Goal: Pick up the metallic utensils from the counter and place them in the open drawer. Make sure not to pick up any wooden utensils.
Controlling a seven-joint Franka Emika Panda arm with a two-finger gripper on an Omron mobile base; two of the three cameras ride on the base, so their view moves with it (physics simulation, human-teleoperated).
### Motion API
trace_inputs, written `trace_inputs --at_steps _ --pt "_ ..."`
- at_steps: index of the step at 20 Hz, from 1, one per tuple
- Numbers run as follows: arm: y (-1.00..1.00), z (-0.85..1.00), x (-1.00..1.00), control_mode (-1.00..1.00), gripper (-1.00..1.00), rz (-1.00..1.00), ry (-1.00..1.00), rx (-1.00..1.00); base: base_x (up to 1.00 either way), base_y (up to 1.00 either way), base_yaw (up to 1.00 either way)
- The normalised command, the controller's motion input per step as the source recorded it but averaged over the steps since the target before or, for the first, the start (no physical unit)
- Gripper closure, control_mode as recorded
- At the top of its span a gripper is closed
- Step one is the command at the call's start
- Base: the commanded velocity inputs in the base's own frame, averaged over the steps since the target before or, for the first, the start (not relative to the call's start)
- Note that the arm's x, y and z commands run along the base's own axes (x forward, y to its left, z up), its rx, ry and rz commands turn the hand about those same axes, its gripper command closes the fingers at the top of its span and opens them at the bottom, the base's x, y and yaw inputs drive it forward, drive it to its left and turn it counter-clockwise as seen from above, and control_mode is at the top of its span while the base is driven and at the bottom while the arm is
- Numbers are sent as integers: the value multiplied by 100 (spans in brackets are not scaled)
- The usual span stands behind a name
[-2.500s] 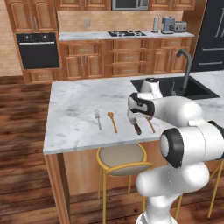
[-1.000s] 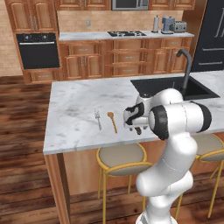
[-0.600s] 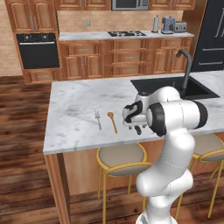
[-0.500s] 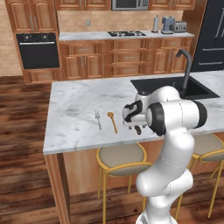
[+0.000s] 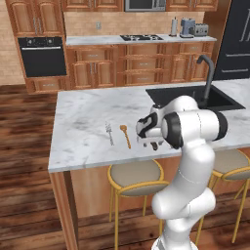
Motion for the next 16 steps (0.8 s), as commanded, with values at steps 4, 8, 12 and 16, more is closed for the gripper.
trace_inputs --at_steps 4,8,12,16 --pt "0 -31 0 -100 -100 0 0 0 0 0 0" --pt "0 -13 0 -100 -100 0 0 0 0 0 0" --pt "0 -7 0 -100 100 0 0 0 0 0 0" --pt "0 -1 0 -100 100 0 1 0 0 0 0"
